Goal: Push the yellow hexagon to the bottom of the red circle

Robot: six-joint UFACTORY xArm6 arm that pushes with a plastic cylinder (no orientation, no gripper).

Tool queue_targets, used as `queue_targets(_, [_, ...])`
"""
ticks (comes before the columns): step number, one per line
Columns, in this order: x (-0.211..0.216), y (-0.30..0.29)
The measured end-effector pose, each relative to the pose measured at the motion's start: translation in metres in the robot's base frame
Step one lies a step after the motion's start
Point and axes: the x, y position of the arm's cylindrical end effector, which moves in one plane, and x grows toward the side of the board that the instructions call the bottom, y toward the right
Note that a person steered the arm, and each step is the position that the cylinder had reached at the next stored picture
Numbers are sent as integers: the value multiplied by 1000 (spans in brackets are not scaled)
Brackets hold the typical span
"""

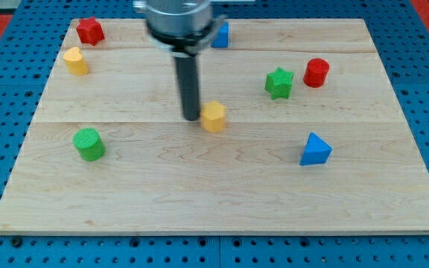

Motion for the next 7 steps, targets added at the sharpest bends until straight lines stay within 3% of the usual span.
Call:
queue_targets(1, [2, 58])
queue_targets(2, [37, 45])
queue_targets(3, [54, 71])
queue_targets(4, [9, 75])
queue_targets(5, [5, 86])
queue_targets(6, [-7, 50])
queue_targets(7, [-15, 86])
